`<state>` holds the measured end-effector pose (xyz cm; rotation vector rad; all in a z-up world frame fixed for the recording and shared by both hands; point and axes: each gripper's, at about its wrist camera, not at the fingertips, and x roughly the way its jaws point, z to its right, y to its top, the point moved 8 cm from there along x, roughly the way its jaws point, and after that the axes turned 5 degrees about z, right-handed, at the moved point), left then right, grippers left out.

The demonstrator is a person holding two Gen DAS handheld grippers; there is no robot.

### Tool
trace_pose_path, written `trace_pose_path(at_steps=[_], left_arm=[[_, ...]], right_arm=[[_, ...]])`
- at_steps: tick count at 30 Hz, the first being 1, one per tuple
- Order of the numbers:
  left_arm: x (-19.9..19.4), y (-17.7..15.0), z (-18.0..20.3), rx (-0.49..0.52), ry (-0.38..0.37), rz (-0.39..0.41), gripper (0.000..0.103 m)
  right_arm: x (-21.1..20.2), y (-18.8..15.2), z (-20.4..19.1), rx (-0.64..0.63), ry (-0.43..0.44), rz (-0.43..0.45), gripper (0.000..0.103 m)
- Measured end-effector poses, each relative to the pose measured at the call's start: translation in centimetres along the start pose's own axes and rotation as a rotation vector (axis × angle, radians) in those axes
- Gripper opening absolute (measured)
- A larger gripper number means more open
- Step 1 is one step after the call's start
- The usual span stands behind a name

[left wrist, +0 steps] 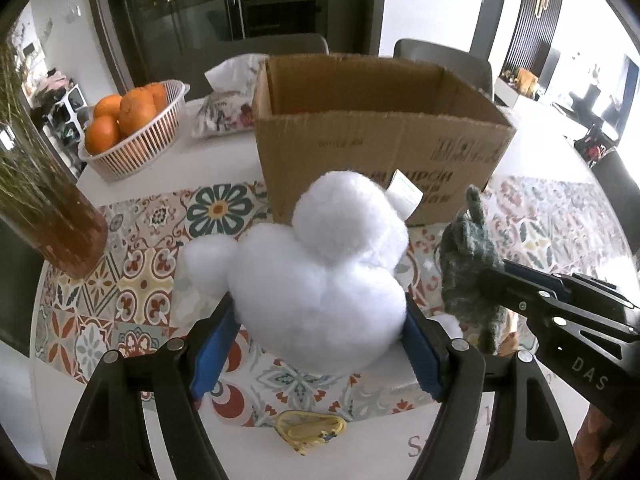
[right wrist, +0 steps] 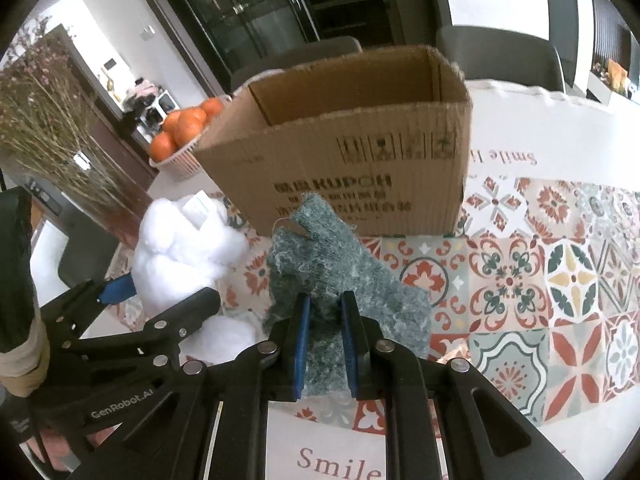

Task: Organize soft objects
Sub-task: 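Lift and carry the white plush and green pad over the cardboard box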

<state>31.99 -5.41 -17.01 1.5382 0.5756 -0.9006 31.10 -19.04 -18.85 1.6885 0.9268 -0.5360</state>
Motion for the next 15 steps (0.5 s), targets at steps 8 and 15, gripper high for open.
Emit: trace_pose_path(at_steps=[8,15], left_arm=[[-2.5,1.7,0.2,-0.002,0.000,0.063,0.077],[-4.4,3.1,0.2,-0.005,-0.008,0.118,0.077]], right_arm=[[-2.1,1.7,-1.1,-0.013,0.023,0.064,0.017],[-3.6,3.1,-1.5,-0.024,0.033,0.113,0.017]])
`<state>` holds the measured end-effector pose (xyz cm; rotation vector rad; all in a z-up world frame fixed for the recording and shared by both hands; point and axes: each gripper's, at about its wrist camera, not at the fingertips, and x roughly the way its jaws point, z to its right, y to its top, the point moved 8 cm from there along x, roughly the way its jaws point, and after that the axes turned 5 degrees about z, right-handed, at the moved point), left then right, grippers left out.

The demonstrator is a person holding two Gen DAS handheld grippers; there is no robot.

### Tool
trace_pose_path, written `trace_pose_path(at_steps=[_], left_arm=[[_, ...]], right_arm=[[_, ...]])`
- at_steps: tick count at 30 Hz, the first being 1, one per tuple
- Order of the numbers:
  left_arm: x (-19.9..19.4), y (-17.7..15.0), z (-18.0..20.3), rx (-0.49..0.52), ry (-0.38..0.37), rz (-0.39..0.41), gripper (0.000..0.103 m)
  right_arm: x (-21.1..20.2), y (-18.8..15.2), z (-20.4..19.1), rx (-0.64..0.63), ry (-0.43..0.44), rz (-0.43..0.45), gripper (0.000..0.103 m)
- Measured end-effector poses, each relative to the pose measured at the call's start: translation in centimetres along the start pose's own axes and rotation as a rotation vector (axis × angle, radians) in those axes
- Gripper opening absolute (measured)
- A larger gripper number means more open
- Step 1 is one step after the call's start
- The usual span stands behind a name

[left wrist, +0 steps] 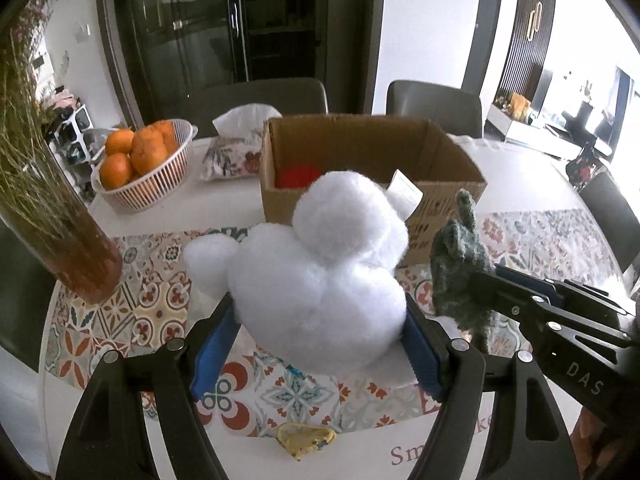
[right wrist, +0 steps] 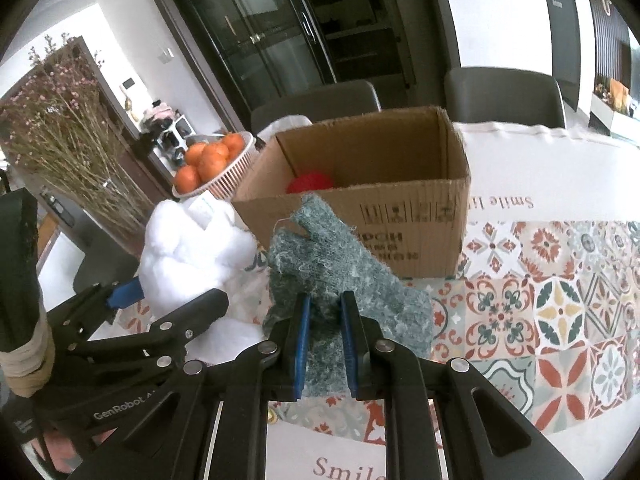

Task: Organize soft objects
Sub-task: 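Lift and carry the white plush and green pad over the cardboard box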

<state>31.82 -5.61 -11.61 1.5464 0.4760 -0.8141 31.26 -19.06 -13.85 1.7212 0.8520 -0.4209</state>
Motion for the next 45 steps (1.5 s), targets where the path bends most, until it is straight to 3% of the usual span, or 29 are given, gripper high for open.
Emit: trace_pose_path(at_steps=[16,29,36,45], left_arm=[[-3.3,5.2,0.6,0.031,0.003,0.136,0.077],[-3.4,9.6,0.5,0.052,0.015,0.204,0.077],[-1.4,11.9,0.0,0.059,0.005,0.197,0.077],[3.1,13.3,-0.4,0.058,-0.030,0.127,0.077]], right_arm=[[-3.7,4.9,-1.4,-0.031,0.009,0.136,0.017],[-4.0,9.4,-1.9,-0.053,0.016,0.212,0.017],[-2.5,12.1,-1.9,-0.080,0.009,0.222,0.017],[1.5,14.7,-1.0,-0.106,0.005,0.186,0.016]])
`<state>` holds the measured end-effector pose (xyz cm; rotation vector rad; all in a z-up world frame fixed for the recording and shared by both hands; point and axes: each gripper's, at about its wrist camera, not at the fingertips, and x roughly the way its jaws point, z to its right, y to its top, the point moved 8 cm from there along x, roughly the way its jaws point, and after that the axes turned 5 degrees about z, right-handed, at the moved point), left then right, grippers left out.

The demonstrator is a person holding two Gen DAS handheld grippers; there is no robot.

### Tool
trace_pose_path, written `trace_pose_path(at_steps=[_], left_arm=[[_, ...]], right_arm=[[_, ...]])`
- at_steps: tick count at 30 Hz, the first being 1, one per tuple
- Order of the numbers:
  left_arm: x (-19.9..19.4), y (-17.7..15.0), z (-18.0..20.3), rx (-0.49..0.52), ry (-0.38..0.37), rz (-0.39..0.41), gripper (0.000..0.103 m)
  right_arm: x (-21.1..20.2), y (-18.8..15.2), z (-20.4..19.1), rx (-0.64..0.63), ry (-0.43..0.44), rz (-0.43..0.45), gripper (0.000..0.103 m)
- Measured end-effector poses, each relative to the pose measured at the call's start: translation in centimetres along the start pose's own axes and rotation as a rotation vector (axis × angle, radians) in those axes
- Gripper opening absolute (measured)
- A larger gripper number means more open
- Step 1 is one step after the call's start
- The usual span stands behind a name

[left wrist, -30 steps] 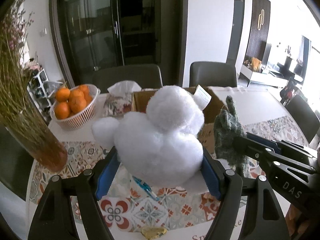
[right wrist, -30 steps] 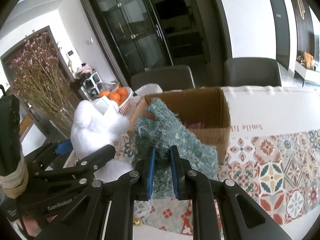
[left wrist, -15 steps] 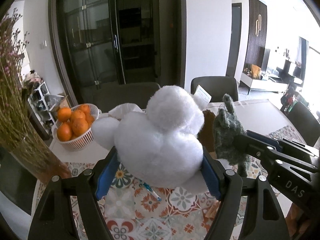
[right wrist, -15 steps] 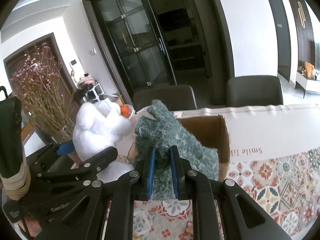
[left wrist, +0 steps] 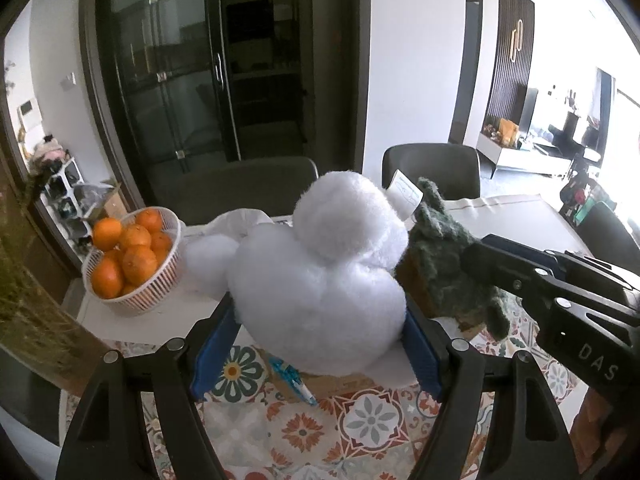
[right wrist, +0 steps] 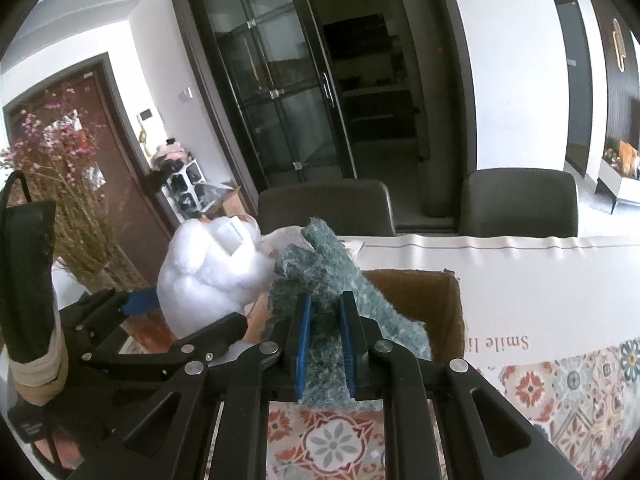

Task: Organize soft objects
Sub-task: 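Lift and carry the white plush and green pad over the cardboard box, then open both tools to drop the plush and green pad into the box, then move the right tool to the copper biscuit packet while the left tool approaches the yellow clip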

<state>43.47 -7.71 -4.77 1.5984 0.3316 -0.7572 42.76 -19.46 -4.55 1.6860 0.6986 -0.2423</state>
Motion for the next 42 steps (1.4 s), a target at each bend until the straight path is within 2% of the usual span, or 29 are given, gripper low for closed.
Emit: trace_pose_path(at_steps=[11,14,17,18,20,27,35,42], left_arm=[[6.9,-0.8,0.1,0.030,-0.003,-0.112,0.078],[8.4,-1.4,0.5,0.069,0.014,-0.152,0.081],[9.1,-1.9,1.3,0.101,0.024,-0.175,0.084],[9.1,-1.8,1.4,0.105,0.027,-0.173,0.088],[9.0,-1.7,1.7,0.103,0.029,-0.168,0.094],[7.1,-1.9,1.0,0.080,0.072,-0.152,0.096],[3.3,-3.6,0.1,0.024,0.136,-0.152,0.099],[0.6,-5.6,-0.2,-0.018,0.154,-0.169,0.100]], right_arm=[[5.8,-1.4,2.7,0.036,-0.030,-0.115,0.013],[6.3,-1.9,3.6,0.067,-0.050,-0.130,0.017],[6.3,-2.5,4.4,0.090,-0.080,-0.146,0.028],[6.1,-2.6,4.7,0.093,-0.093,-0.146,0.033],[5.8,-2.6,5.2,0.101,-0.121,-0.142,0.040],[4.0,-2.8,6.2,0.103,-0.187,-0.137,0.059],[1.9,-4.2,5.7,0.098,-0.202,-0.179,0.068],[0.0,-6.4,4.4,0.067,-0.198,-0.234,0.072]])
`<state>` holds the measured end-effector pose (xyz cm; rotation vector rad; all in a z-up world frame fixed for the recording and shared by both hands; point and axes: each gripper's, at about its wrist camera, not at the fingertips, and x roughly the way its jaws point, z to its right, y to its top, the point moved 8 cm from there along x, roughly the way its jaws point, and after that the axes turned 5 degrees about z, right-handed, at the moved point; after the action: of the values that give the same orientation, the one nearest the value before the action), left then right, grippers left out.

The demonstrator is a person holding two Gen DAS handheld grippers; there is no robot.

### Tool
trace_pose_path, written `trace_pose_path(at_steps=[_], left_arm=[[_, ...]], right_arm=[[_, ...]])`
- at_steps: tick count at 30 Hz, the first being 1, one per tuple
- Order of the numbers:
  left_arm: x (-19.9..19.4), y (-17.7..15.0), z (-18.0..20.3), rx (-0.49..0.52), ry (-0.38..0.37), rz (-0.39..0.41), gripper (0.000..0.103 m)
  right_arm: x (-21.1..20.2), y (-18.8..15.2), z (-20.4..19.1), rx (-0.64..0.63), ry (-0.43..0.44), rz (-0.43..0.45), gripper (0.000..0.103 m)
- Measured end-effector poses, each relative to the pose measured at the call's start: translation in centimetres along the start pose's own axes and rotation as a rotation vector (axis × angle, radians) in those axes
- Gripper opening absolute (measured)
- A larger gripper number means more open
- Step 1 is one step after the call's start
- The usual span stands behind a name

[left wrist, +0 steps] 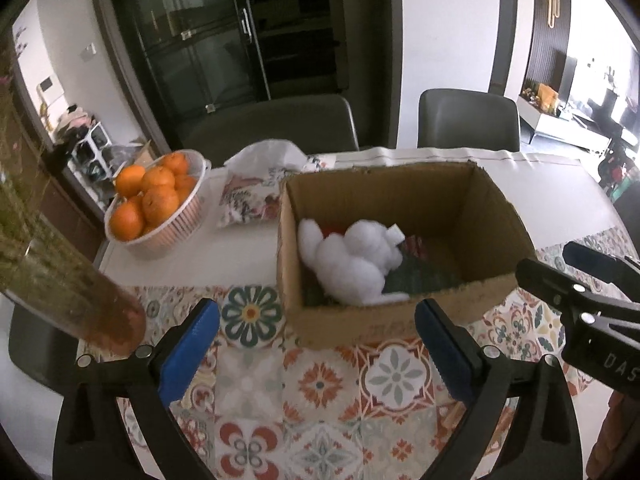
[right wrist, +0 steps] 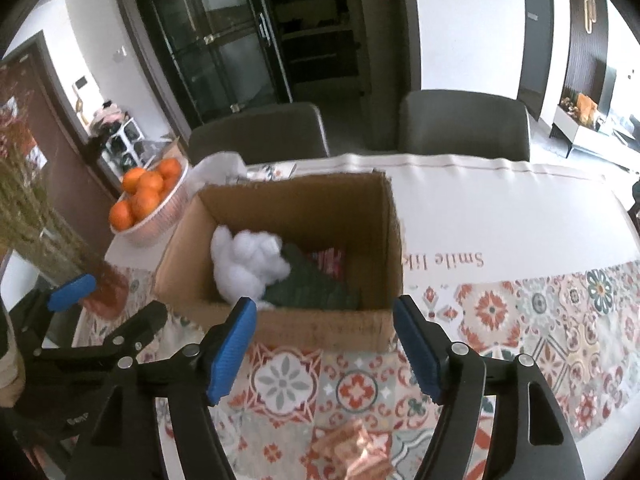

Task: Organize soft objects
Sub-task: 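Move the right tool to the copper biscuit packet while the left tool approaches the yellow clip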

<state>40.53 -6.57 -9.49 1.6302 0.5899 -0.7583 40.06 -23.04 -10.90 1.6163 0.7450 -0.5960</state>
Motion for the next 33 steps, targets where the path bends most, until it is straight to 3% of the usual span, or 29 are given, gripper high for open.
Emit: trace_pose_path(at_steps=[10,33], left_arm=[[-1.6,-3.8,-0.4,-0.031,0.014,-0.069,0.100],[-0.6,-15.4,-0.5,-0.090,0.025,-0.377,0.100]], right_arm=[[-0.3,-3.9,-0.1,-0.027,-0.006,-0.120,0.072],[2.5,-13.7,-1.7,-0.241,0.033,-0.496,0.072]])
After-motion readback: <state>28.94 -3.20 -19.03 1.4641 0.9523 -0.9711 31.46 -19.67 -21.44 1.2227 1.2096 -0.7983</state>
